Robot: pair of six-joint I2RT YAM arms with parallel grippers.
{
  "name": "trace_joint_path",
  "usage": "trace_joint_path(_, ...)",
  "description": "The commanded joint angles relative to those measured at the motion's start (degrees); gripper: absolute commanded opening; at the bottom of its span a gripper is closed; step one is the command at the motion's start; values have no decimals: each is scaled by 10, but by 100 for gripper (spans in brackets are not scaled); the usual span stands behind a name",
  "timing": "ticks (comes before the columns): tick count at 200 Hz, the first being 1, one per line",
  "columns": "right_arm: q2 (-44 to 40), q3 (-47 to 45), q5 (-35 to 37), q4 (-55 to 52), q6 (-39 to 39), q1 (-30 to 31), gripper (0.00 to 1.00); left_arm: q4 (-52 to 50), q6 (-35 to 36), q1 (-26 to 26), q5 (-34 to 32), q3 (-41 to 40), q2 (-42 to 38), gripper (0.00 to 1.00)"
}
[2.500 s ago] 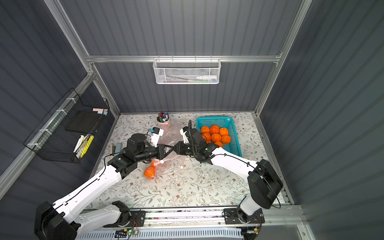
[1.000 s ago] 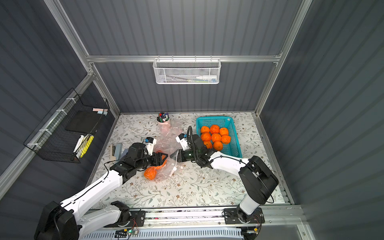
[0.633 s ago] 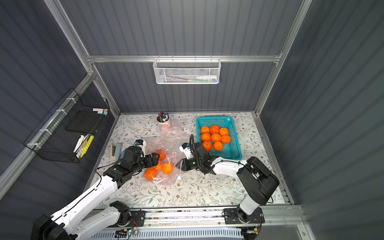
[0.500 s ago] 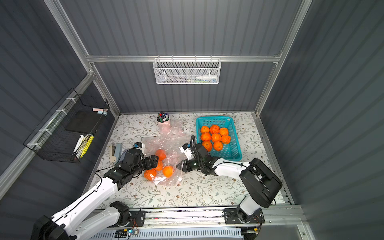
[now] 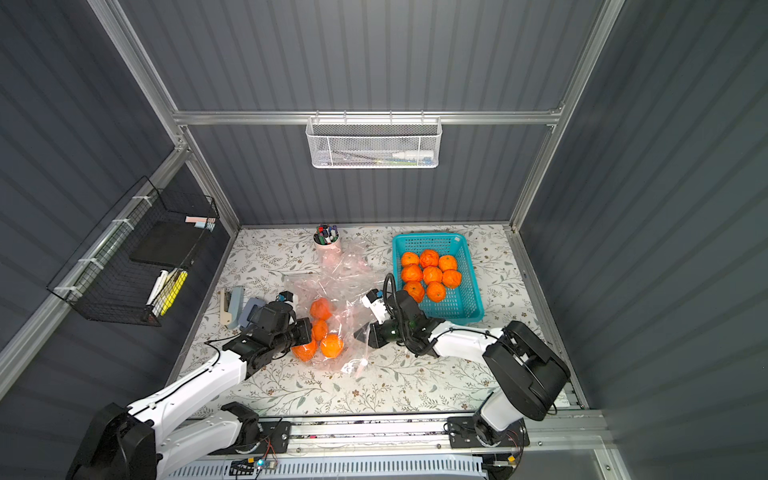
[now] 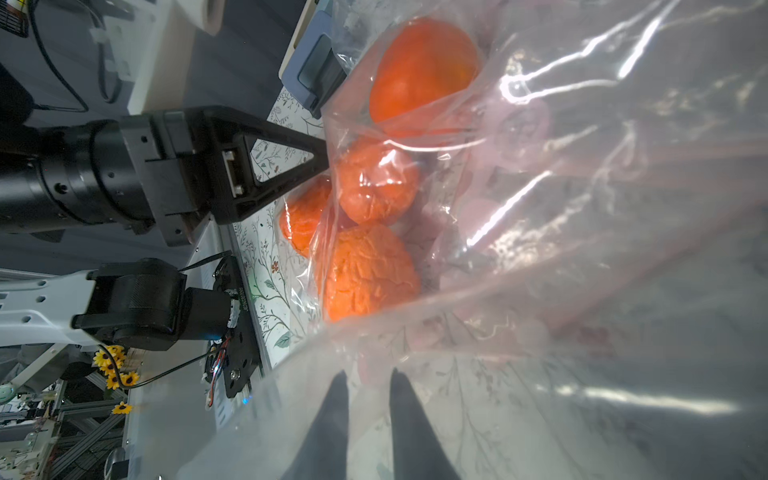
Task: Open the zip-top bag and take out the orange
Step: Adjust the zipper food storage bag at the center of the board.
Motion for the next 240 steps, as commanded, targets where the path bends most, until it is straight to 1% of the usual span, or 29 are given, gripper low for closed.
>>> trace_joint_path(1, 7, -11, 6, 23, -11, 1, 22, 5, 20, 2, 21, 9, -16, 0)
trace_joint_path(17, 16, -16, 13, 30, -11, 0, 22, 5, 34, 2, 46, 18, -26, 0)
trace_joint_path(32, 24, -19, 29, 29, -8, 0, 21, 3, 65, 2, 62, 34, -35, 0)
trace_joint_path(57, 36, -19, 58, 16, -9, 0, 19, -10, 85, 2, 72, 63, -46, 0)
trace_joint_path(96, 55, -33, 73, 26, -3, 1, 19, -26, 99, 2, 86, 83, -66, 0)
trace_joint_path(117, 60, -35, 88, 14, -6, 5, 19, -37, 119, 2, 98, 98, -68, 0)
trace_joint_path(167, 58, -28, 127, -38, -40, 24, 19, -80, 185, 2, 86, 143, -78, 0)
trace_joint_path(197, 59, -33, 131, -45, -50, 29, 19, -81, 196, 2, 78, 142, -92, 0)
trace_joint_path(216, 53, -44, 131, -31, -48, 32, 19, -82, 199, 2, 77, 139, -98, 0)
trace_joint_path(220, 53, -44, 151, -31, -47, 32, 19, -82, 200, 2, 77, 139, -99, 0)
trace_joint_path(240, 70, -38, 150, -35, -46, 34, 18, -83, 207, 2, 79, 137, -104, 0)
